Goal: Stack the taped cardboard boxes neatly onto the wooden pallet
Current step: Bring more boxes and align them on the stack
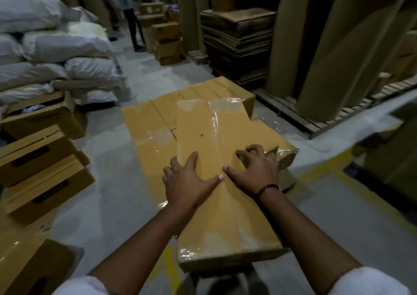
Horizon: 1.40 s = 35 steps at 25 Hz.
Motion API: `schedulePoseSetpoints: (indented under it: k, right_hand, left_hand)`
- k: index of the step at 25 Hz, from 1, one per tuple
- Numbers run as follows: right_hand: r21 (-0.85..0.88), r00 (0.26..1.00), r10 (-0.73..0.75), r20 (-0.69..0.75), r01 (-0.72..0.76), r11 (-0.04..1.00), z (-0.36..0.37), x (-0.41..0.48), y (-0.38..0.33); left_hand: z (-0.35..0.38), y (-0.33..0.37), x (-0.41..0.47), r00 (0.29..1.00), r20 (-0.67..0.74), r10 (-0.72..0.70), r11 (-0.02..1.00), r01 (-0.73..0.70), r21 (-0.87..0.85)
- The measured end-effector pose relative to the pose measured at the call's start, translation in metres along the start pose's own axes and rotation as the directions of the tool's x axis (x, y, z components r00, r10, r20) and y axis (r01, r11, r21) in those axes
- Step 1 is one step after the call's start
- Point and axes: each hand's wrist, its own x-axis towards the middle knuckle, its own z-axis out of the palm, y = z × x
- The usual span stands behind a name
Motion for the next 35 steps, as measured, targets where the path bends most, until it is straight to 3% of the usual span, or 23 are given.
schedulePoseSetpoints:
  k: [6,11,19,30,35]
  right_hand:
    - [-0.039,0.992,0.12,-0.042,-0.122,0.992,-0.101,0.043,0.18]
    - [-0.087,0.986,0.159,-0.043,-0.162,0.983,-0.156,0.08,0.275]
    - [-0.097,0.986,0.165,0.03,-0.161,0.982,-0.143,0.181,0.363]
    - [-0.183,0.992,0.113,0.056,-0.101,0.978,-0.118,0.428,0.449]
    - [-0.176,0.99,0.07,0.126,-0.047,0.983,-0.092,0.504,0.473]
  left_hand:
    - [0.086,0.192,-0.004,0.989,0.053,0.139,0.99,-0.137,-0.044]
    - [0.137,0.297,-0.002,0.979,0.115,0.171,0.982,-0.161,-0.096]
    - [0.203,0.38,0.082,0.978,0.136,0.156,0.987,-0.149,-0.061]
    - [0.288,0.497,0.289,0.982,0.138,0.128,0.986,-0.111,-0.121]
    - [0.315,0.517,0.349,0.968,0.243,0.052,0.992,-0.023,-0.124]
